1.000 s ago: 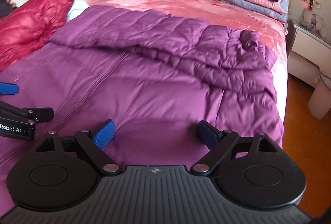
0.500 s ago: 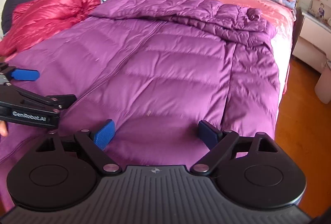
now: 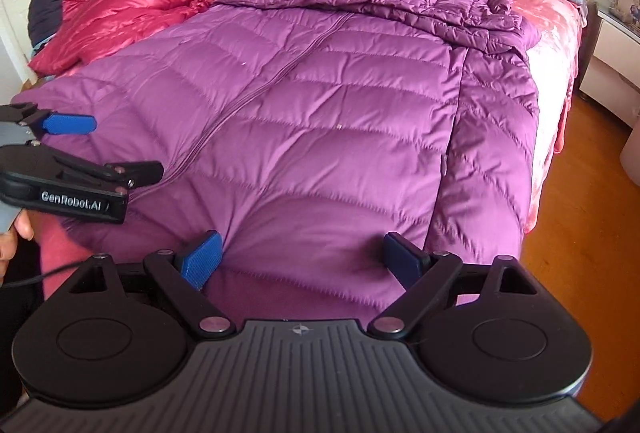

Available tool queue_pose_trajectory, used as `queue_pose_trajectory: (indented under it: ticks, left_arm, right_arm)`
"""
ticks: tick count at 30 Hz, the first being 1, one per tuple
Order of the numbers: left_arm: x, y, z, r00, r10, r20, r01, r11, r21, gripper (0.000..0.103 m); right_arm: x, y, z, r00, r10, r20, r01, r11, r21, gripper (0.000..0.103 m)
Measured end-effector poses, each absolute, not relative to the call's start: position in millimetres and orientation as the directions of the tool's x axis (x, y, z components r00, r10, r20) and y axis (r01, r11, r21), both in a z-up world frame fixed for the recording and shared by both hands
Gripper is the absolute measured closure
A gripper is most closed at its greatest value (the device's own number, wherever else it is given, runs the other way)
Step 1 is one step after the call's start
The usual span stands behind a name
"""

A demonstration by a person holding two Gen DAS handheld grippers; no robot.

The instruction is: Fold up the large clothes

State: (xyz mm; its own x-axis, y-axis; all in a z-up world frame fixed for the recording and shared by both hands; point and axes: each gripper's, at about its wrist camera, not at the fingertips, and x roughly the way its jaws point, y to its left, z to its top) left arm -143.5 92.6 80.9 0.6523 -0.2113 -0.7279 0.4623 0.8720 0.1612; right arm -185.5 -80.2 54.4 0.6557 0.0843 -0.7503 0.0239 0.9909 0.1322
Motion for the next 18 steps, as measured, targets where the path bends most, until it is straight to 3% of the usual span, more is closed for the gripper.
queue_pose_trajectory:
  ticks: [11,18]
  left_arm:
    - [-171,127,122,0.677,-0.272,-0.684,0.460,0.882,0.105,0.001]
    - [-150,178,159,0.760,-0.237,-0.605,0.337,0.940,0.055,0.001]
  right_arm:
    - [-220,-99,71,0.690,0.128,-0.712,0.023,0.980,0.198,0.000]
    - [-241,-166,74,0.742,0.063,-0.667,0.231,0.911,0.343,0.000]
